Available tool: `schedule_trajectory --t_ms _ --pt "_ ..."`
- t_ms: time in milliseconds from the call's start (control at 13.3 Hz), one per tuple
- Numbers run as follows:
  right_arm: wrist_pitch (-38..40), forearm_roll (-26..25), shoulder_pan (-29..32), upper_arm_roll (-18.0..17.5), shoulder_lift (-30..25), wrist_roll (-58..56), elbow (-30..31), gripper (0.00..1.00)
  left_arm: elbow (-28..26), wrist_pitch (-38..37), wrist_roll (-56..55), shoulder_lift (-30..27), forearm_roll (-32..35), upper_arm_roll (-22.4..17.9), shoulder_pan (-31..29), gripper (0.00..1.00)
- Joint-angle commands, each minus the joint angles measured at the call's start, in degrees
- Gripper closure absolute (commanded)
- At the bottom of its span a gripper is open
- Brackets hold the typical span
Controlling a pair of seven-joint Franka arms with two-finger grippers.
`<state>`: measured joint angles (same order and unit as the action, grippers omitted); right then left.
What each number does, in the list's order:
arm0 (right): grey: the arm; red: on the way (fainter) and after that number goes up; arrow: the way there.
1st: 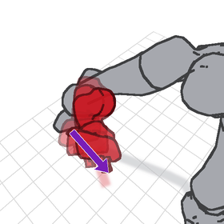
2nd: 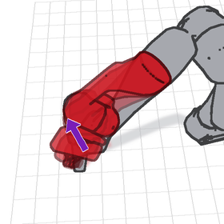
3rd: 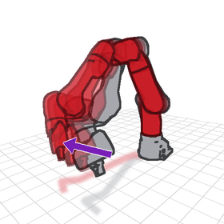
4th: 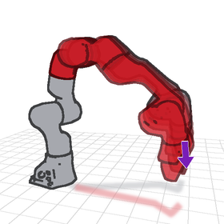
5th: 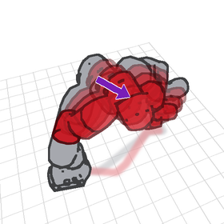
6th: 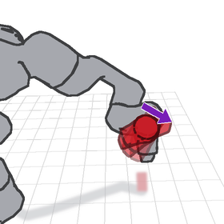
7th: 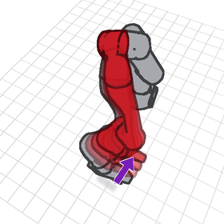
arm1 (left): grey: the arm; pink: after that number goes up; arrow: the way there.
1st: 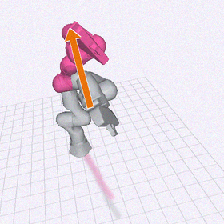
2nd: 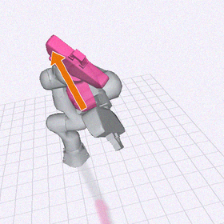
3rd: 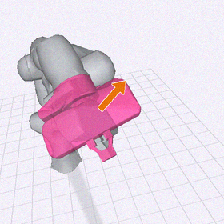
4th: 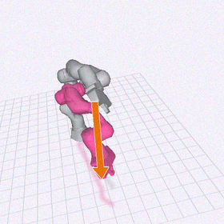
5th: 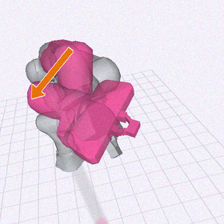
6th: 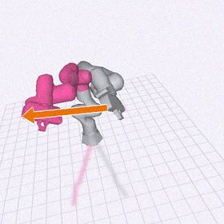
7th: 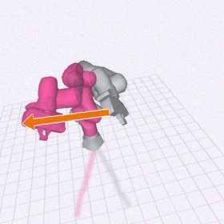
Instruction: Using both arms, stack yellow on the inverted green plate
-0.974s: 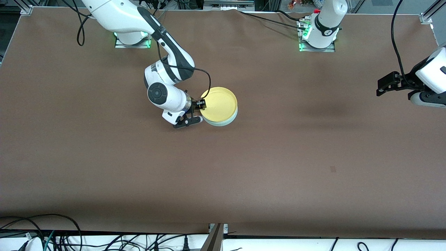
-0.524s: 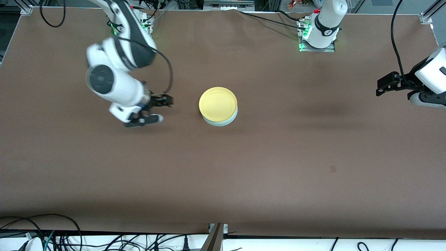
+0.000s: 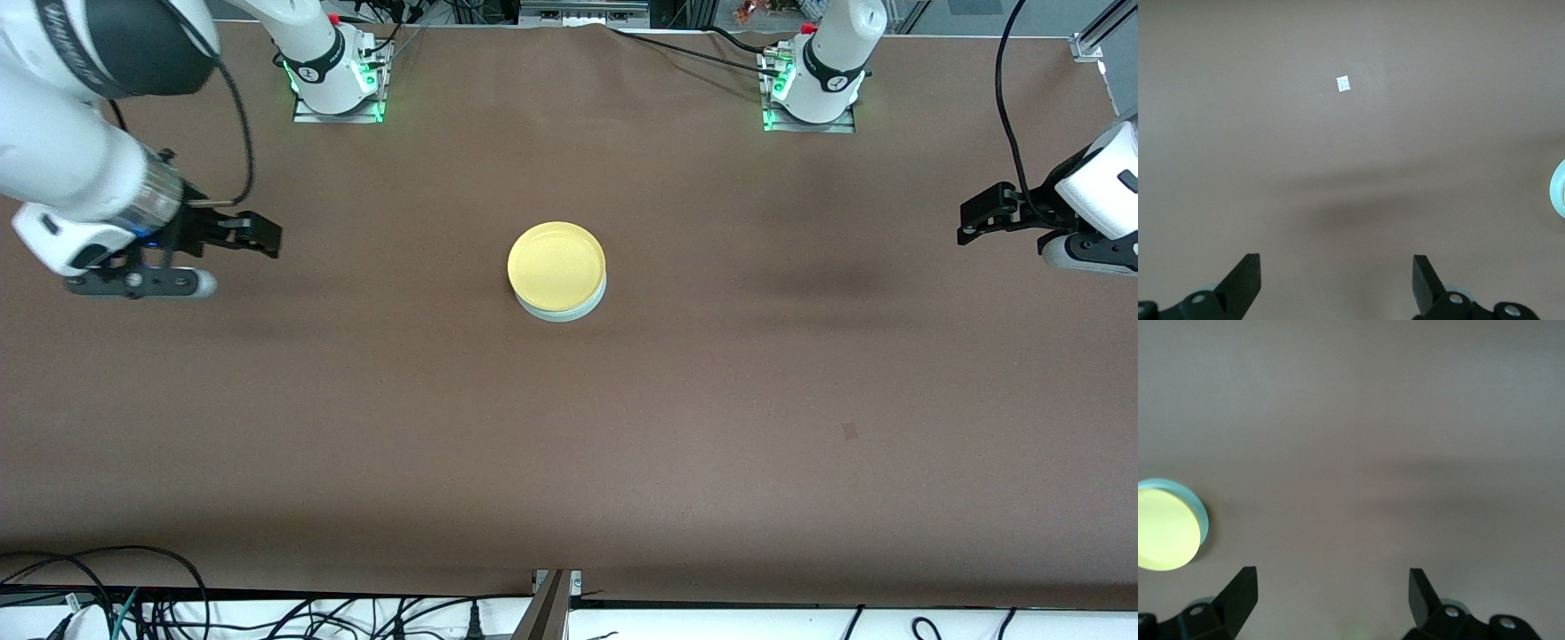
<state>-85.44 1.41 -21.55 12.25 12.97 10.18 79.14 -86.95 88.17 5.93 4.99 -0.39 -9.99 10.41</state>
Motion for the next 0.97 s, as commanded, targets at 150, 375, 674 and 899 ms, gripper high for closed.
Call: schedule_trajectory --t_ms 150,375,674,899 --pt "1.9 -1.6 10.9 -4.6 -2.7 -11.3 3.1 0.0 1.8 -0.7 0.7 1.4 -0.8 0.0 0.1 0.0" --pt "-9.8 -6.2 22.0 -16.0 -12.5 -11.8 17.0 0.0 1.8 -0.7 0.6 1.3 -0.9 0.1 0.1 0.0" --pt "-9.4 -2.1 20.2 -8.6 -14.6 -9.5 19.6 0.0 2.1 -0.7 0.7 1.4 -0.8 0.8 0.1 0.0" --pt "-8.8 -2.4 20.7 -8.7 -14.6 -9.7 19.2 0.0 4.5 -0.7 0.7 2.7 -0.8 0.8 0.1 0.0"
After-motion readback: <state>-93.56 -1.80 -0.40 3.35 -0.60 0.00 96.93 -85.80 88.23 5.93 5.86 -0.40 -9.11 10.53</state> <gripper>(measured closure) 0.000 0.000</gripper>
